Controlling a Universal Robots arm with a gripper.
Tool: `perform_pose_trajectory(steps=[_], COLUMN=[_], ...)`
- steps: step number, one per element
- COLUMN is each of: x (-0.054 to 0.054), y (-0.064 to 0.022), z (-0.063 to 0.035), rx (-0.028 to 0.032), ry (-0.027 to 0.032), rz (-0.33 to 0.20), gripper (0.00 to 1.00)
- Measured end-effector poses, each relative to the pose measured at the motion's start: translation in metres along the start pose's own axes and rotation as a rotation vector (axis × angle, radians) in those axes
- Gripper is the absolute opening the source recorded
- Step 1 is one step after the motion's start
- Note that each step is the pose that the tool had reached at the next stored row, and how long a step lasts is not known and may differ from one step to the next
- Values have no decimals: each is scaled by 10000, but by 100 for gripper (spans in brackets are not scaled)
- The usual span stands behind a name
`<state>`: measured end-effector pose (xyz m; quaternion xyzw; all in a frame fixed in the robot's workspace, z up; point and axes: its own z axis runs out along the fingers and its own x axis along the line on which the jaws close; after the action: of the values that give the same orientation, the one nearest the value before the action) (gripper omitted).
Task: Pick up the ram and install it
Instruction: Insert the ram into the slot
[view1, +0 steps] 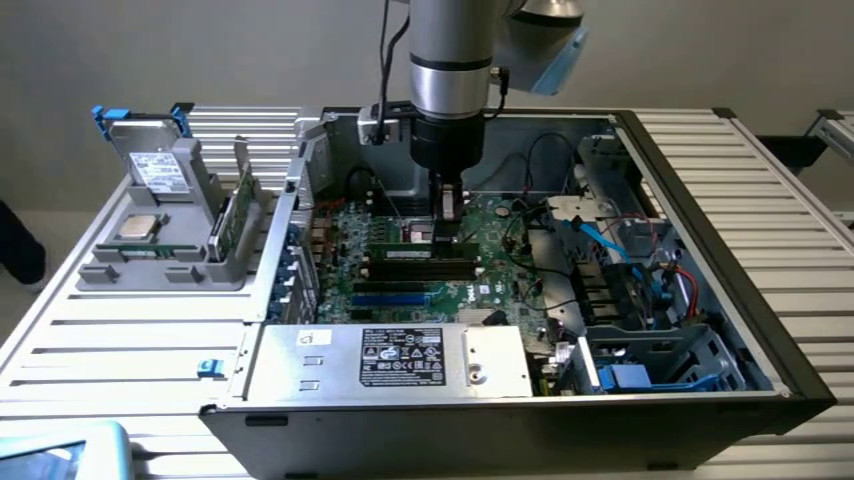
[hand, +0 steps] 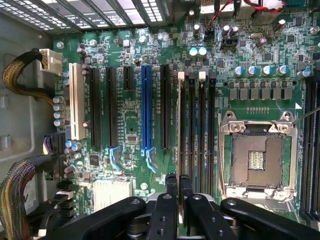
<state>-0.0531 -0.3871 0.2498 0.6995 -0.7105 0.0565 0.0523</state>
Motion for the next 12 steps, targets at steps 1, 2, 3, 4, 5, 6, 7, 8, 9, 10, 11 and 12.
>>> perform_pose_trajectory(steps=[1,2,3,4,5,6,7,8,9,10,11,12], x=[-1,-1,0,1,2,2,2,1,2,2,2,2], y=[0,0,1,1,1,1,1,1,1,0,0,0], z=[5,8,10,15,19,24,25,25,25,25,25,25], rx=[0,0,-1,-3,-4,-5,-4,-4,-5,-5,-5,-5], ry=[1,-2,-60,-169,-270,-318,-320,-320,-320,-320,-319,-319], rz=[-2,-4,-4,-2,-3,-3,-2,-2,-2,-2,-3,-3], gripper=[14,14,14,14,14,14,14,14,14,14,14,14])
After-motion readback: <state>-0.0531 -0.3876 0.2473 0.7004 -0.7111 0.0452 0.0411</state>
